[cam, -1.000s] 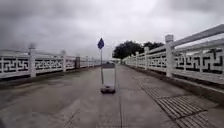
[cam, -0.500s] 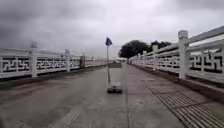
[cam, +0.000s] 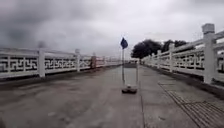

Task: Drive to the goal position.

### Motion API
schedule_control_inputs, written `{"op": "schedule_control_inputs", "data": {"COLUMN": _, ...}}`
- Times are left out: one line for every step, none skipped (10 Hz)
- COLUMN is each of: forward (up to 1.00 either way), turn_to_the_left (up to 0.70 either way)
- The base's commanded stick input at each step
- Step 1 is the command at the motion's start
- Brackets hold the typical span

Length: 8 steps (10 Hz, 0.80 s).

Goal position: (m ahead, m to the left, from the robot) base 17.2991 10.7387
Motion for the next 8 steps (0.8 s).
{"op": "schedule_control_inputs", "data": {"forward": 0.69, "turn_to_the_left": 0.01}}
{"op": "schedule_control_inputs", "data": {"forward": 0.69, "turn_to_the_left": 0.01}}
{"op": "schedule_control_inputs", "data": {"forward": 0.69, "turn_to_the_left": 0.01}}
{"op": "schedule_control_inputs", "data": {"forward": 0.69, "turn_to_the_left": 0.01}}
{"op": "schedule_control_inputs", "data": {"forward": 0.69, "turn_to_the_left": 0.01}}
{"op": "schedule_control_inputs", "data": {"forward": 0.69, "turn_to_the_left": 0.01}}
{"op": "schedule_control_inputs", "data": {"forward": 0.69, "turn_to_the_left": 0.01}}
{"op": "schedule_control_inputs", "data": {"forward": 0.69, "turn_to_the_left": 0.01}}
